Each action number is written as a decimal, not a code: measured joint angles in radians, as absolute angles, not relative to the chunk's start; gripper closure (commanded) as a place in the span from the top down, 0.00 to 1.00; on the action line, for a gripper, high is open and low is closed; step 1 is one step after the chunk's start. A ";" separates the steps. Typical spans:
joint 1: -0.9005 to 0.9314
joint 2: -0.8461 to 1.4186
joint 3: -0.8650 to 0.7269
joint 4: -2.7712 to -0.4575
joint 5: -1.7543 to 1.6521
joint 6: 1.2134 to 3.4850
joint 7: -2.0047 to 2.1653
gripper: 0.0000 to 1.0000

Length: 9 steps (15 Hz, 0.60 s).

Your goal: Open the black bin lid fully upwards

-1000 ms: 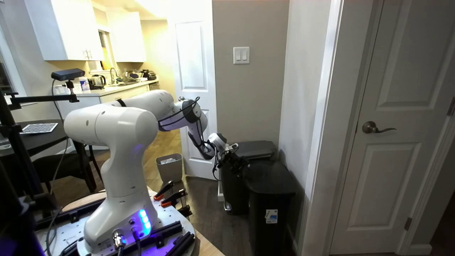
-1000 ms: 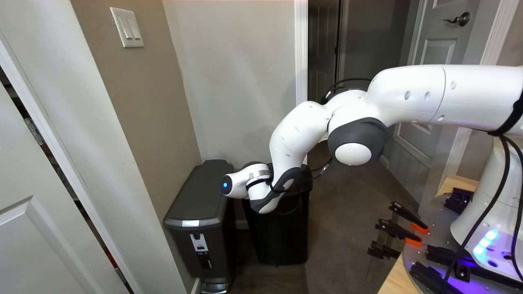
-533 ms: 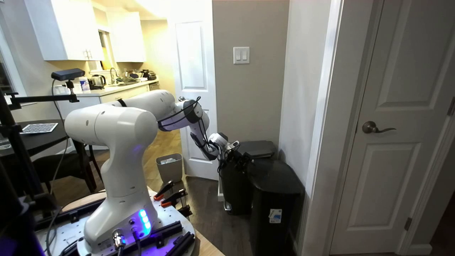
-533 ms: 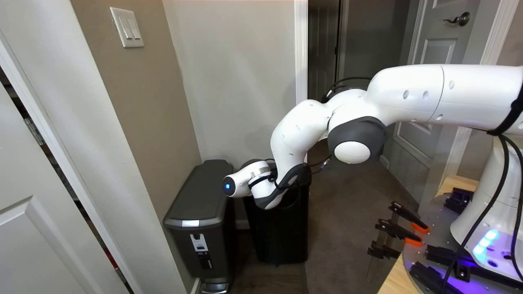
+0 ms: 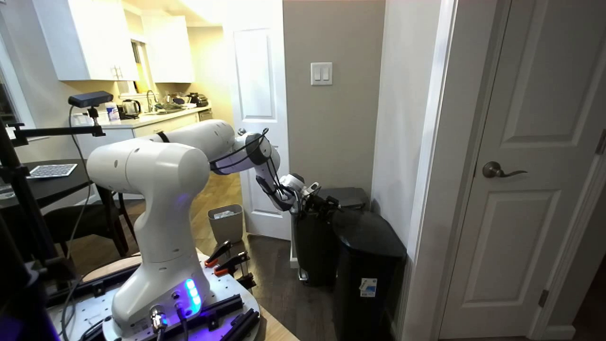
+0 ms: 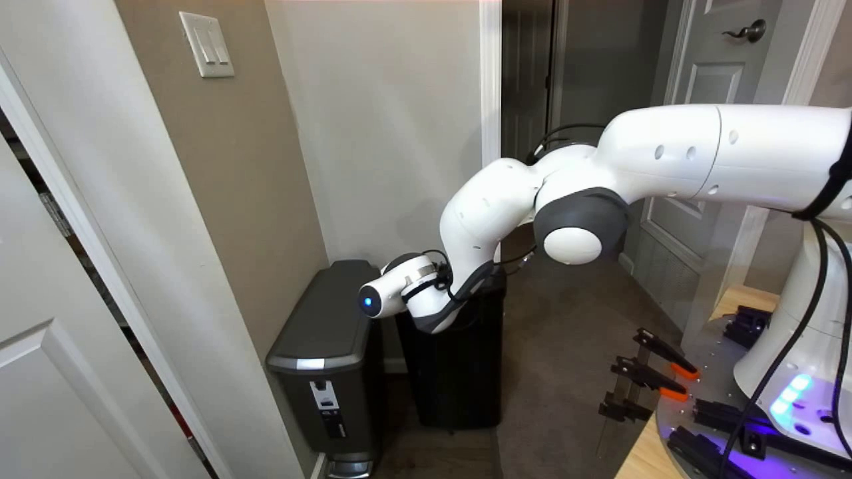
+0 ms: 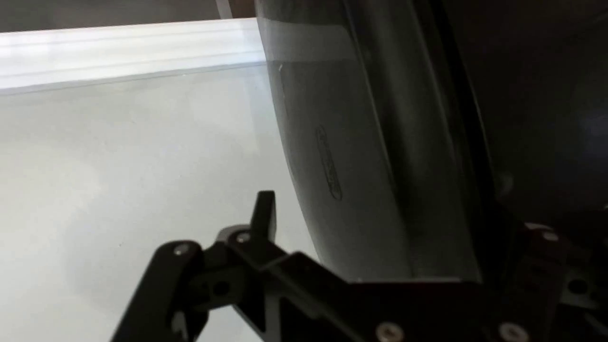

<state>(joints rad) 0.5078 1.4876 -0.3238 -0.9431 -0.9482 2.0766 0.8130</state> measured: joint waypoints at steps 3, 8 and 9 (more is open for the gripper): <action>0.480 1.488 -0.307 -0.917 -0.956 2.075 0.813 1.00; 0.409 1.487 -0.280 -0.846 -0.956 2.075 0.813 1.00; 0.395 1.486 -0.275 -0.824 -0.956 2.076 0.813 1.00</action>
